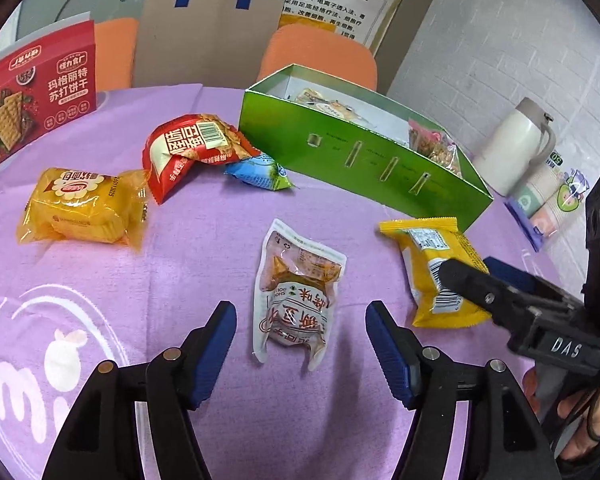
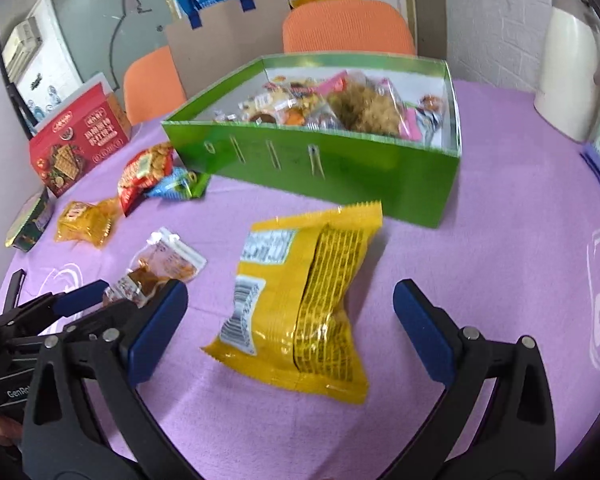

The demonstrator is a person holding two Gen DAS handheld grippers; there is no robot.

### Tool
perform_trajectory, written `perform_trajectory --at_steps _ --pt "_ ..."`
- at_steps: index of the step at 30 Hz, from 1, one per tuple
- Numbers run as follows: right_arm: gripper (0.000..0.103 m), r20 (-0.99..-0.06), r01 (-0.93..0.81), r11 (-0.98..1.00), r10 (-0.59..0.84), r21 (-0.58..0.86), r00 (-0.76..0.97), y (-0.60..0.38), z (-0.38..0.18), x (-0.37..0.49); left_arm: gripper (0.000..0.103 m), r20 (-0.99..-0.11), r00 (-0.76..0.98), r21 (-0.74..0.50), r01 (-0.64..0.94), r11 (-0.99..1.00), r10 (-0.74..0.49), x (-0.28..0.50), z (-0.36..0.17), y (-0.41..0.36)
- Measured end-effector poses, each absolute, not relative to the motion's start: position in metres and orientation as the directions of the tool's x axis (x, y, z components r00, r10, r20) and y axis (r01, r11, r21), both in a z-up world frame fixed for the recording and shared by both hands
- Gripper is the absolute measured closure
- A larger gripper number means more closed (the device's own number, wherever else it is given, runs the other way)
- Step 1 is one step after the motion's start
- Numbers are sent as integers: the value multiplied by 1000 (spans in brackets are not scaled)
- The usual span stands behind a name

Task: Organize snacks
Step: 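Grasp the white red-printed pouch with the left gripper while the right gripper grasps the yellow bag, then carry both bags into the green box and open both grippers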

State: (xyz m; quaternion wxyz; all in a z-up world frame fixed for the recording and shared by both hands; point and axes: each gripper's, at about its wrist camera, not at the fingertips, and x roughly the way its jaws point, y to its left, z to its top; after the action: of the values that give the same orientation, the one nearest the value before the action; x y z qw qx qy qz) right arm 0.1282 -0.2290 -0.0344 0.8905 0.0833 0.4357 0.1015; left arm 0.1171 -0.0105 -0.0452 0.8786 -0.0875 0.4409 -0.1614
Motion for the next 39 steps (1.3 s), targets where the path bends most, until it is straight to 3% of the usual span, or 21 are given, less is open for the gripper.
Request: perform_trajectory --at_steps 3,7,9,10,13,20,26,32,39 --pt "13 -766 -84 960 265 268 585 -231 -40 127 36 -751 557 -284 213 935 -355 120 -47 -13" --pt "32 -779 -60 960 259 274 572 -233 -46 128 47 -762 543 -280 216 935 -353 123 -52 -14" --pt "37 -775 -60 957 267 285 573 -235 -48 126 51 -768 539 -269 218 938 -346 123 -55 -15" --pt "44 -770 -63 954 274 292 576 -236 -48 125 57 -769 542 -256 222 941 -338 123 -55 -16" --pt "60 -761 -64 944 300 324 575 -240 -50 124 61 -773 540 -243 232 942 -332 123 -55 -19" --pt "63 -704 -105 921 356 375 614 -246 -28 106 64 -758 532 -288 247 925 -378 116 -45 -19" --pt "63 -622 -144 918 361 371 695 -254 18 106 64 -676 601 -288 319 903 -427 115 7 -28" --pt "63 -572 -140 933 316 331 757 -265 51 127 64 -602 656 -282 358 890 -455 142 57 -36" --pt "63 -543 -100 955 243 279 804 -288 66 178 64 -579 659 -312 365 877 -480 196 81 -53"
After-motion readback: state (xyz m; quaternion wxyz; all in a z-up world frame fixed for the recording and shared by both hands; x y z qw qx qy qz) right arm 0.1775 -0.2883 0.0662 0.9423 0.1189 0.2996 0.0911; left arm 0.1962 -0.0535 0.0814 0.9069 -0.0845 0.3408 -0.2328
